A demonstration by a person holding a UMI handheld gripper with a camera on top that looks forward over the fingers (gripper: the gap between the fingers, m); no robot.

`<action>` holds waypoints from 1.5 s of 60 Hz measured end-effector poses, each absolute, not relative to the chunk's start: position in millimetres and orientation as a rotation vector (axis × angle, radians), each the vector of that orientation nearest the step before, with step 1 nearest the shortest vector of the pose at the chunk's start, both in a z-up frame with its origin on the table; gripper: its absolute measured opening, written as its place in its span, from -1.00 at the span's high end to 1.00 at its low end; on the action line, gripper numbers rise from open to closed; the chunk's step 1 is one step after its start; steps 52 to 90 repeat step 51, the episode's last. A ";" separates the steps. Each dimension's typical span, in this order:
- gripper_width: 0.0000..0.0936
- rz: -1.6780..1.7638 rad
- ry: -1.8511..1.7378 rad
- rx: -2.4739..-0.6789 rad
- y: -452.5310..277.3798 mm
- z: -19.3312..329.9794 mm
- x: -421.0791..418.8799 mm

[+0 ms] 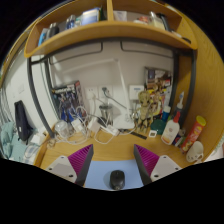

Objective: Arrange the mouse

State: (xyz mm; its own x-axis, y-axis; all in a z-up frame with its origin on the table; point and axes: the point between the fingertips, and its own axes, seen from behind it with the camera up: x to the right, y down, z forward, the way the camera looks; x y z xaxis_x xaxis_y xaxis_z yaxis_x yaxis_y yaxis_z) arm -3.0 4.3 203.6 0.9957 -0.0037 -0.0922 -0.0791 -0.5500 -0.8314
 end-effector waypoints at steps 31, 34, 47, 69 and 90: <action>-0.72 0.120 0.054 -2.089 -63.2 309.9 -38.8; -0.71 0.125 0.053 -2.094 -67.4 308.3 -42.2; -0.70 0.137 0.043 -2.132 -79.3 294.9 -51.8; -0.70 0.128 0.042 -2.137 -81.1 291.6 -51.9; -0.70 0.128 0.042 -2.137 -81.1 291.6 -51.9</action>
